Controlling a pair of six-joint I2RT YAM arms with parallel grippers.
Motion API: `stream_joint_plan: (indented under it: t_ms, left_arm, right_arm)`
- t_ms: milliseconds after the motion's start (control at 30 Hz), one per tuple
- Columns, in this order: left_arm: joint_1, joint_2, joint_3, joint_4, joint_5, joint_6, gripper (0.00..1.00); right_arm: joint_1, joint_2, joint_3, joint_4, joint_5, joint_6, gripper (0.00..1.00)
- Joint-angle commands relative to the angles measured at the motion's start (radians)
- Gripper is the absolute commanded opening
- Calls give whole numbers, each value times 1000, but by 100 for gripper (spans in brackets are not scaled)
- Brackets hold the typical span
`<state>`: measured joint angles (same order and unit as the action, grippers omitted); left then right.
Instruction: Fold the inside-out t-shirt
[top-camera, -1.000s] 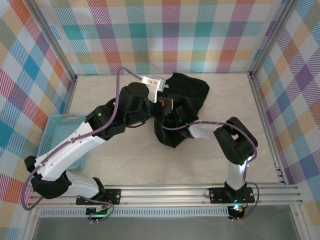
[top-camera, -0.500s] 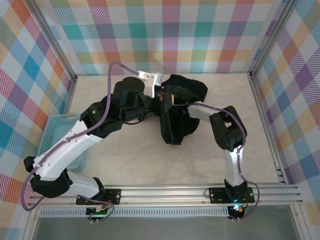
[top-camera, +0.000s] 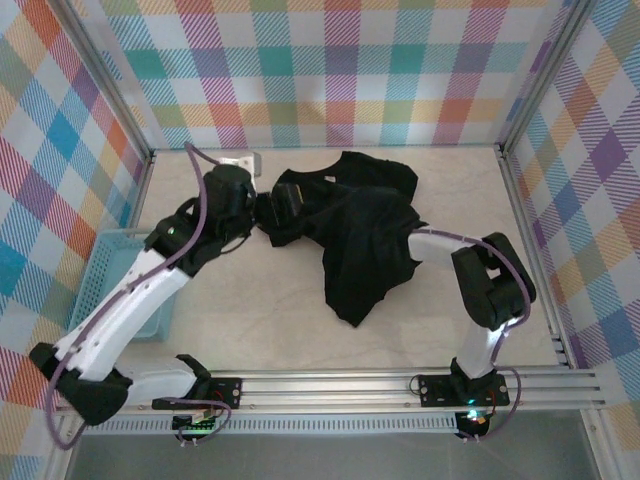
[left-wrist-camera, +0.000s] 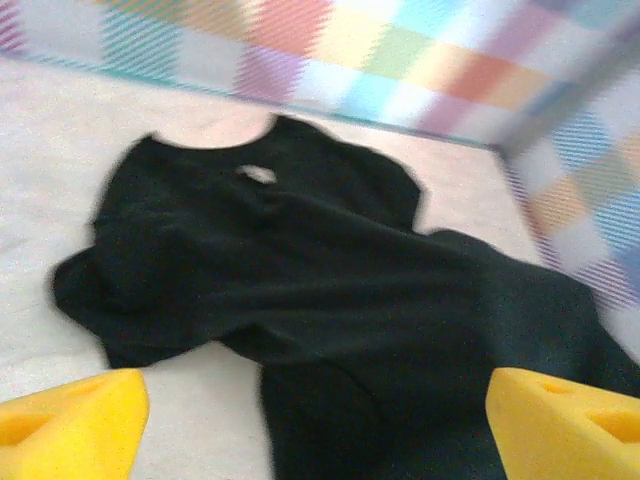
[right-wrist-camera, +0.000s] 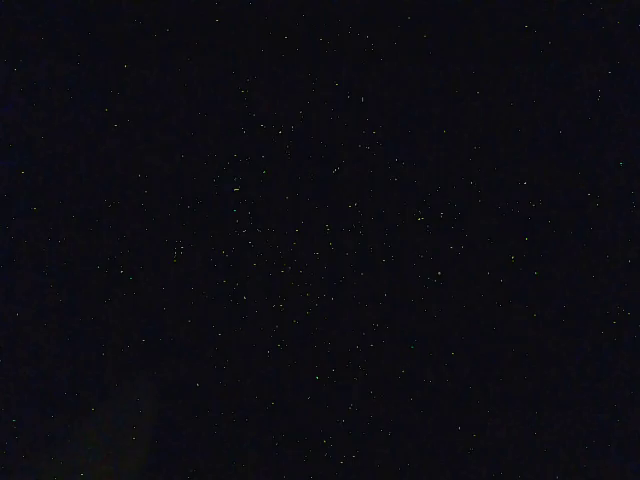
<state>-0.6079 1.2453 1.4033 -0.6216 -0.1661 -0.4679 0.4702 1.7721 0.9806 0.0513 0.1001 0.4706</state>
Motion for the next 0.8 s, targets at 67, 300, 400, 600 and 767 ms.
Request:
stream_joint_plan:
  t_ms: [67, 300, 400, 600, 767]
  left_arm:
    - [101, 298, 29, -9, 8, -17, 91]
    - [166, 655, 155, -45, -48, -8, 95]
    - [168, 764, 211, -62, -52, -10, 90]
    - [161, 824, 188, -25, 72, -41, 46]
    - [125, 662, -38, 151, 227, -138, 7]
  right_arm:
    - [-11, -55, -93, 202, -94, 52, 86]
    - [-45, -54, -102, 232, -106, 117, 86]
    - [-60, -50, -112, 256, -119, 130, 86]
    - [-81, -34, -100, 281, -154, 139, 88]
    - [-106, 3, -106, 366, -241, 139, 90]
